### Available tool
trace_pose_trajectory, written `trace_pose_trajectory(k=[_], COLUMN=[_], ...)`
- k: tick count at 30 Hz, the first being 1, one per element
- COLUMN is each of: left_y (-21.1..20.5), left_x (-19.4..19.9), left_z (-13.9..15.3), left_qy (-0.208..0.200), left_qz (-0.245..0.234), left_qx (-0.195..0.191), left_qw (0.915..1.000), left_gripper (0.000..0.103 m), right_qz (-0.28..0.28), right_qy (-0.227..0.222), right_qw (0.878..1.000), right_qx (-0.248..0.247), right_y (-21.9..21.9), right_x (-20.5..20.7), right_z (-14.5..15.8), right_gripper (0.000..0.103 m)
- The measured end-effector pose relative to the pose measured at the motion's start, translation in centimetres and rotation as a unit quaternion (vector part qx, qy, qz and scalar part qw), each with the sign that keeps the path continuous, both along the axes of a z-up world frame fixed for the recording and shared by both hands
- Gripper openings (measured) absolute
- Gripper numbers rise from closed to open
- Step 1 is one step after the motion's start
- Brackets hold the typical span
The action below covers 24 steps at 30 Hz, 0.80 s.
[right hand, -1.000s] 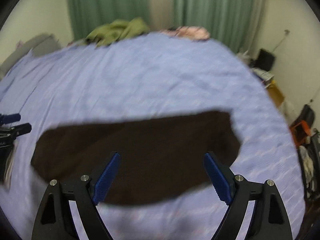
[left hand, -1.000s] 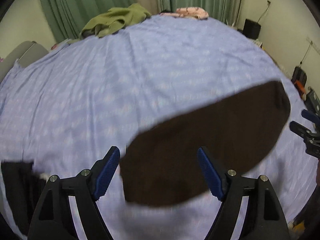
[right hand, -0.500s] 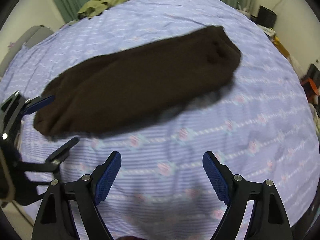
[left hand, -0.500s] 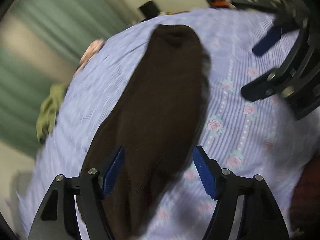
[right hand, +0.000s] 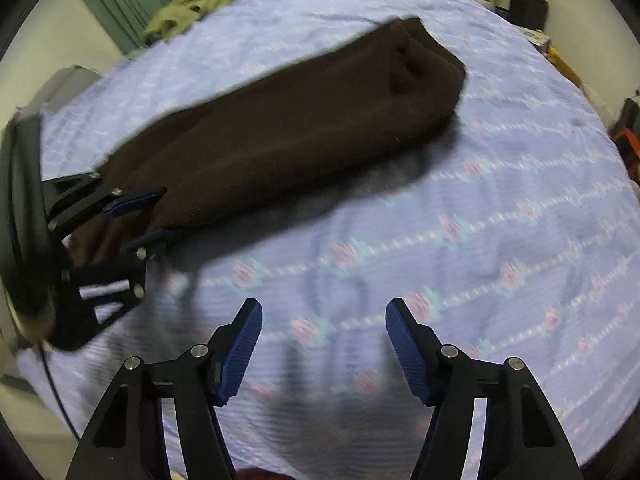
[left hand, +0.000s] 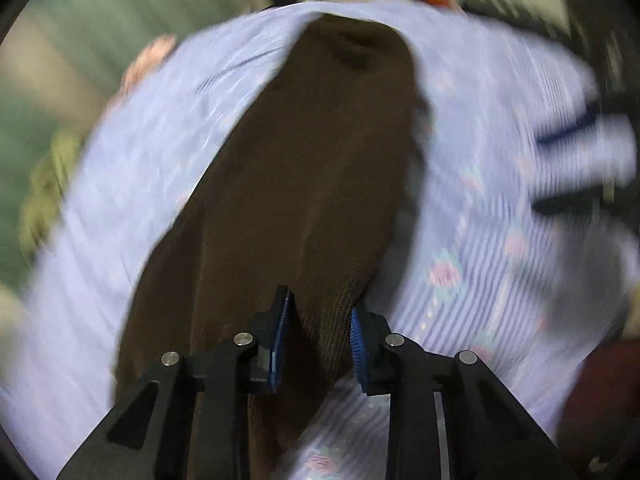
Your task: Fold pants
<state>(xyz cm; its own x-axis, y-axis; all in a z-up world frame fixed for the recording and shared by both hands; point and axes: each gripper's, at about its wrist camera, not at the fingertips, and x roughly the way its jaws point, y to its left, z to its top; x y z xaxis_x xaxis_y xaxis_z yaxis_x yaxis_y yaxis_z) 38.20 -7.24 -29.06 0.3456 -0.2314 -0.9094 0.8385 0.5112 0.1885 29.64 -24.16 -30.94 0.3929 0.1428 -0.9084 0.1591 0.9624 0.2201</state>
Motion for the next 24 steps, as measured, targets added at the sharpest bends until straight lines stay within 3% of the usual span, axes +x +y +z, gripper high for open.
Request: trace_pose_trajectory(k=[2, 5, 9, 13, 16, 18, 22, 24], left_y=[1.4, 3.4, 4.8, 5.7, 6.1, 6.3, 7.3, 7.8], left_x=[3.4, 7.7, 10.1, 10.7, 10.9, 11.1, 12.0, 12.4], left_z=[1.1, 1.6, 0.2, -0.4, -0.4, -0.3, 0.5, 1.2], left_qy=[0.065, 0.141, 0.19, 0.232, 0.239, 0.237, 0.225, 0.215], left_qz=[0.054, 0.117, 0.154, 0.172, 0.175, 0.171, 0.175, 0.176], left_qx=[-0.05, -0.112, -0.14, -0.165, -0.171, -0.172, -0.181, -0.184], left_qw=[0.9952, 0.9766, 0.9595, 0.943, 0.9396, 0.9409, 0.9412, 0.9427], left_gripper=[0.029, 0.028, 0.03, 0.03, 0.03, 0.03, 0.03, 0.029], right_qz=[0.012, 0.039, 0.091, 0.168, 0.213, 0.217, 0.24, 0.252], right_qy=[-0.021, -0.053, -0.094, -0.1, -0.057, -0.038, -0.065, -0.058], right_qw=[1.0, 0.997, 0.988, 0.975, 0.963, 0.964, 0.956, 0.954], right_qx=[0.016, 0.044, 0.086, 0.104, 0.153, 0.148, 0.154, 0.15], right_y=[0.2, 1.0, 2.6, 5.3, 6.4, 6.7, 7.0, 7.4], right_x=[1.0, 3.2, 6.9, 11.0, 13.7, 15.0, 16.0, 17.0], right_z=[0.7, 1.6, 2.8, 2.1, -0.1, -1.4, -0.9, -0.9], right_gripper=[0.065, 0.059, 0.059, 0.057, 0.057, 0.057, 0.059, 0.06])
